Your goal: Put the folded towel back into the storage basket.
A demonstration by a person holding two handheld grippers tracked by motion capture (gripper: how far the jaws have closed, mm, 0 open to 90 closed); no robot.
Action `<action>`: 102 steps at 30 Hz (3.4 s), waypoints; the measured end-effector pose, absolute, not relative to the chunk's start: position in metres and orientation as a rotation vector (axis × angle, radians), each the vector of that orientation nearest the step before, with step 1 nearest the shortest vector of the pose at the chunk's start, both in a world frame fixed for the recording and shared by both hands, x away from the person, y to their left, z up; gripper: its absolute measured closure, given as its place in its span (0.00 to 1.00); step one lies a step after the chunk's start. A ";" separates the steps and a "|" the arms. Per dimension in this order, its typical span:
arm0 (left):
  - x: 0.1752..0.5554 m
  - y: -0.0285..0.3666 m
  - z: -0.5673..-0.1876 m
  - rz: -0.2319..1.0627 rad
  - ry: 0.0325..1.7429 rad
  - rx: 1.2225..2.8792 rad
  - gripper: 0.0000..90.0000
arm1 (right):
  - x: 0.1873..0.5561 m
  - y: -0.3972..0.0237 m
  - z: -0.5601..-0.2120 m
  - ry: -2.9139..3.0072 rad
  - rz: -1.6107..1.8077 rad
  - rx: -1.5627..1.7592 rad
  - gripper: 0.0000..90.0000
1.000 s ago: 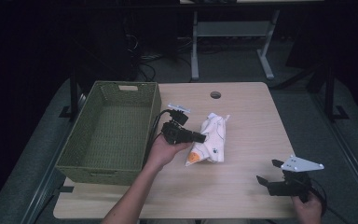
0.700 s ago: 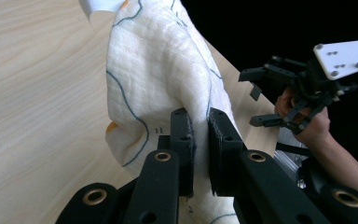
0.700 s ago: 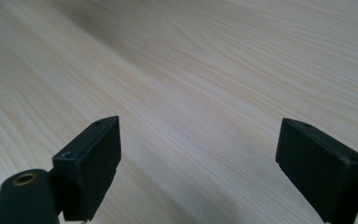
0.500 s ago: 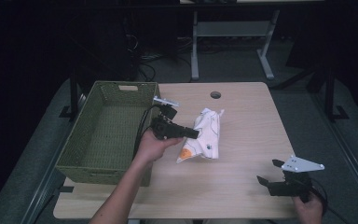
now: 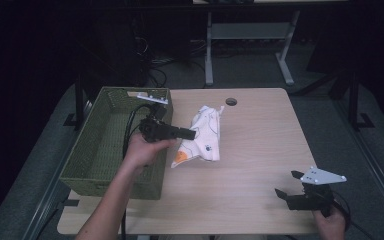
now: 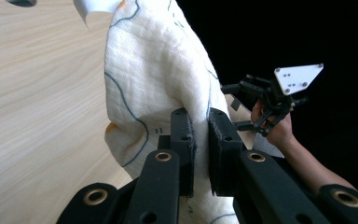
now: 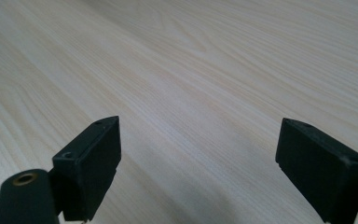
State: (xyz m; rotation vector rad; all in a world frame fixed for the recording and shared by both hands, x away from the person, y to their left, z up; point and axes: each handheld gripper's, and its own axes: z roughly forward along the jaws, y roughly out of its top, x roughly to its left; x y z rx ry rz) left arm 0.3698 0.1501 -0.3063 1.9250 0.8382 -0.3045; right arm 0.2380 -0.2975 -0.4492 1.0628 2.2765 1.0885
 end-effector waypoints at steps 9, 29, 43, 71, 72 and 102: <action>0.368 0.175 -0.299 -0.309 0.858 1.896 0.92 | 0.238 -0.297 -0.449 2.277 1.088 1.056 0.15; 0.366 0.250 -0.300 -0.266 0.951 1.833 0.92 | 0.236 -0.291 -0.449 2.293 1.079 1.049 0.15; 0.359 0.291 -0.300 -0.223 0.989 1.838 0.92 | 0.233 -0.289 -0.448 2.284 1.066 1.048 0.15; 0.368 0.323 -0.338 -0.133 1.132 2.028 0.91 | 0.229 -0.284 -0.445 2.306 1.057 1.025 0.15; 0.371 0.321 -0.340 -0.138 1.134 2.050 0.91 | 0.230 -0.285 -0.446 2.306 1.061 1.027 0.15; 0.415 0.288 -0.397 0.008 1.387 2.451 0.75 | 0.237 -0.284 -0.453 2.351 1.053 1.018 0.15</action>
